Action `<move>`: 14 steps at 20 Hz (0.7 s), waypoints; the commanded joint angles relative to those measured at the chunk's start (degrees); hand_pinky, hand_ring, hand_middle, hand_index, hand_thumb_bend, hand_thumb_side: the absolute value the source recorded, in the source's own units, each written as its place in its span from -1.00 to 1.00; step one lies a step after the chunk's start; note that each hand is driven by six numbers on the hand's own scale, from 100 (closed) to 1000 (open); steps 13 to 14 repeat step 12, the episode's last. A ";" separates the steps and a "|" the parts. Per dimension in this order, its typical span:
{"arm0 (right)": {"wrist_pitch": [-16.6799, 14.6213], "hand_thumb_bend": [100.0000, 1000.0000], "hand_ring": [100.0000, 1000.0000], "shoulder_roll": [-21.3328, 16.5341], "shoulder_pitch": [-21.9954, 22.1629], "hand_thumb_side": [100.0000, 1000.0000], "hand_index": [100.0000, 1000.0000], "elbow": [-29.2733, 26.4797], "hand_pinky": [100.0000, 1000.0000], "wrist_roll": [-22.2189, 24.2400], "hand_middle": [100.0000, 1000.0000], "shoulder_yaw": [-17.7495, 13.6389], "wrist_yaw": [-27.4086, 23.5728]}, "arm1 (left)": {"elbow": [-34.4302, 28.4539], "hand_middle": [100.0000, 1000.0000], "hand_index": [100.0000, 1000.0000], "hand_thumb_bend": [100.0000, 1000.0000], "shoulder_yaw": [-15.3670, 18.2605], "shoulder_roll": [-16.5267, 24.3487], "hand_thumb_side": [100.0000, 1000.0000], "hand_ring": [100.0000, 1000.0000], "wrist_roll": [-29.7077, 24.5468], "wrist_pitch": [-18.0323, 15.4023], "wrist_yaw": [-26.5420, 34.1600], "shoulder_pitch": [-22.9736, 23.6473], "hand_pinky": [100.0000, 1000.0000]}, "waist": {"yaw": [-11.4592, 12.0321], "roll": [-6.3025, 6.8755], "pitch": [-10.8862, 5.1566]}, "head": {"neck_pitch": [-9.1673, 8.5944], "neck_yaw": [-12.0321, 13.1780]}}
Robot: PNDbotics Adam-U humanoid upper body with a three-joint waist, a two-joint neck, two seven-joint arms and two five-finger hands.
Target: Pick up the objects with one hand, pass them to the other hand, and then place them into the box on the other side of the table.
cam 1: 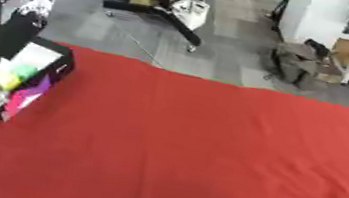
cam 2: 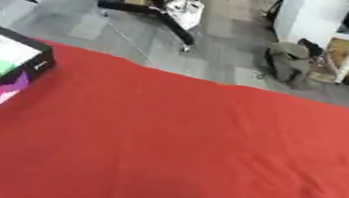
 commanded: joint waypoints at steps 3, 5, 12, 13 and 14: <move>1.39 -0.41 0.75 2.62 -0.24 0.12 0.94 0.11 1.00 2.13 0.69 -1.49 -2.00 | -1.09 0.67 0.20 -0.40 -6.12 -7.63 0.40 0.79 -10.11 -6.12 -8.26 0.39 0.82 | -0.01 -0.19 -1.15 | 5.59 -5.03; 2.15 -0.42 0.74 4.19 0.07 0.14 0.93 0.50 1.00 3.00 0.67 -1.66 -2.52 | -1.10 0.67 0.18 -0.45 -8.29 -10.97 0.45 0.80 -13.07 -5.40 -11.81 1.05 0.84 | 0.31 -0.34 -1.02 | 6.74 -5.98; 2.56 -0.46 0.72 7.29 1.54 0.13 0.92 1.21 1.00 6.27 0.64 -1.37 -3.25 | -1.10 0.67 0.12 -0.57 -14.29 -19.52 0.58 0.82 -15.45 -0.77 -15.54 3.50 0.89 | 0.41 -1.01 -0.19 | 7.09 -5.72; 2.56 -0.46 0.72 7.29 1.54 0.13 0.92 1.21 1.00 6.27 0.64 -1.37 -3.25 | -1.10 0.67 0.12 -0.57 -14.29 -19.52 0.58 0.82 -15.45 -0.77 -15.54 3.50 0.89 | 0.41 -1.01 -0.19 | 7.09 -5.72; 2.56 -0.46 0.72 7.29 1.54 0.13 0.92 1.21 1.00 6.27 0.64 -1.37 -3.25 | -1.10 0.67 0.12 -0.57 -14.29 -19.52 0.58 0.82 -15.45 -0.77 -15.54 3.50 0.89 | 0.41 -1.01 -0.19 | 7.09 -5.72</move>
